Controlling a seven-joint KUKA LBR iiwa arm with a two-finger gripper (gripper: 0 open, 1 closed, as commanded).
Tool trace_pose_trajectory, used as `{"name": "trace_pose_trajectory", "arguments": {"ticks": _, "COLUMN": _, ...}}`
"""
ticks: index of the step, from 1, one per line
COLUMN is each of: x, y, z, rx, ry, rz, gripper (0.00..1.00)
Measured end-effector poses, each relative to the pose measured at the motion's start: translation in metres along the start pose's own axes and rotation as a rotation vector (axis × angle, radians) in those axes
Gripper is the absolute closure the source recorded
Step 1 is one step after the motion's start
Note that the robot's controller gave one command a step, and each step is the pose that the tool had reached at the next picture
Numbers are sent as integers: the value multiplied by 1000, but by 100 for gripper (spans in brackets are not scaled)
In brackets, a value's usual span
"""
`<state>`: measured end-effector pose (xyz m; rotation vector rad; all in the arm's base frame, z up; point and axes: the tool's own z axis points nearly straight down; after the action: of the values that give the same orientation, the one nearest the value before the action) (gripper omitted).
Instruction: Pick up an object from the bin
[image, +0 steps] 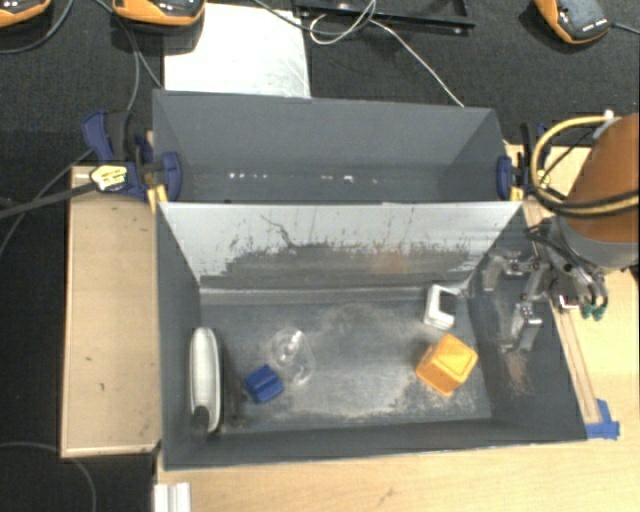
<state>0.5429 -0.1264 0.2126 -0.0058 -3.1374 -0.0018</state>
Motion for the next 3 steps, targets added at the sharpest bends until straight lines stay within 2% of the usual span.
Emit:
{"name": "trace_pose_trajectory", "arguments": {"ticks": 1, "x": -2, "y": 0, "z": -4, "rx": 2, "ry": -8, "rz": -6, "gripper": 0}}
{"name": "trace_pose_trajectory", "arguments": {"ticks": 2, "x": 49, "y": 30, "z": 64, "rx": -2, "ry": 4, "rz": -224, "gripper": 0}}
{"name": "trace_pose_trajectory", "arguments": {"ticks": 3, "x": 45, "y": 25, "z": 70, "rx": 2, "ry": -7, "rz": -207, "gripper": 0}}
